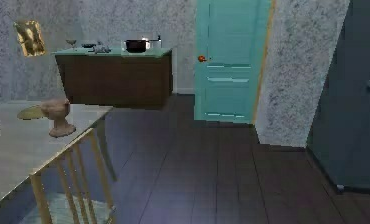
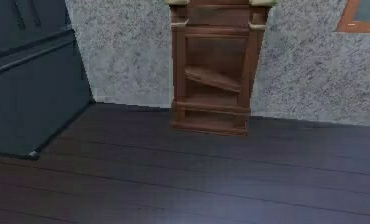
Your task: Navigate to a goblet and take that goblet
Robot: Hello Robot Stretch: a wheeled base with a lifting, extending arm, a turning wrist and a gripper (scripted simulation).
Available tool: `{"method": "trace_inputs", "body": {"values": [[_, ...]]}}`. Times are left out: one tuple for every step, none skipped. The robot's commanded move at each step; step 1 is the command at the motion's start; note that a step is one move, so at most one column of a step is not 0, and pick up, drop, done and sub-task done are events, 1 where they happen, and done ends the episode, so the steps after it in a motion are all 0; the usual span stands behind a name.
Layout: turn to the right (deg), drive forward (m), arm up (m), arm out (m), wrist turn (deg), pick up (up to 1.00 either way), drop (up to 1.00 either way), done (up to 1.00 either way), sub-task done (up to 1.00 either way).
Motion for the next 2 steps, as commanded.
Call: {"method": "trace_inputs", "body": {"values": [[-45.0, 0.00, 0.00, 0.00, 0.0, 0.00, 0.00, 0.00, 0.00], [-45.0, 0.00, 0.00, 0.00, 0.0, 0.00, 0.00, 0.00, 0.00]]}}
